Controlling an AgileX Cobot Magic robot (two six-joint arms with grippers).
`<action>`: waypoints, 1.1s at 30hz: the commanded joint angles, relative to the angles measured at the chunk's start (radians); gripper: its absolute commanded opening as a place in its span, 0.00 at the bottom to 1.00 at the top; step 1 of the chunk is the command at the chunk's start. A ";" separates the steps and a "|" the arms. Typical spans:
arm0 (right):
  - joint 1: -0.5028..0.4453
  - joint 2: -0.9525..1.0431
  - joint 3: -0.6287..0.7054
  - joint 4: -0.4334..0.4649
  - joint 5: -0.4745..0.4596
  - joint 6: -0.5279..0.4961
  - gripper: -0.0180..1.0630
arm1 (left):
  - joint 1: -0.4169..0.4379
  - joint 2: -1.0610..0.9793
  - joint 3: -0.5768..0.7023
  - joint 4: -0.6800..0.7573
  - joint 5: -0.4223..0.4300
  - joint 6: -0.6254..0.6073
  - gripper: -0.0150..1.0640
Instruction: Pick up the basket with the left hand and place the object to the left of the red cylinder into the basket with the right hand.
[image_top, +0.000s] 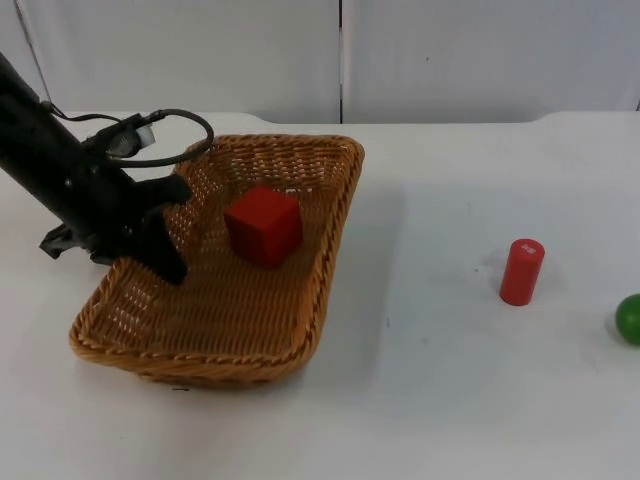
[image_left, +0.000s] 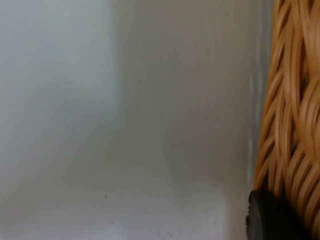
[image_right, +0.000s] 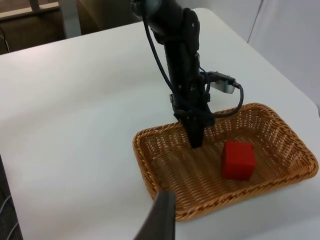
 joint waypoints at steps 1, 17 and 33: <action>-0.003 -0.001 0.001 0.005 -0.010 -0.009 0.73 | -0.001 0.001 -0.005 -0.028 0.013 -0.004 0.01; -0.003 -0.001 0.001 0.003 0.004 -0.011 0.73 | -0.001 -0.029 -0.007 -0.074 0.013 -0.004 0.34; -0.003 -0.017 0.001 -0.002 0.012 -0.016 0.73 | -0.001 -0.118 -0.007 -0.071 0.112 -0.014 0.72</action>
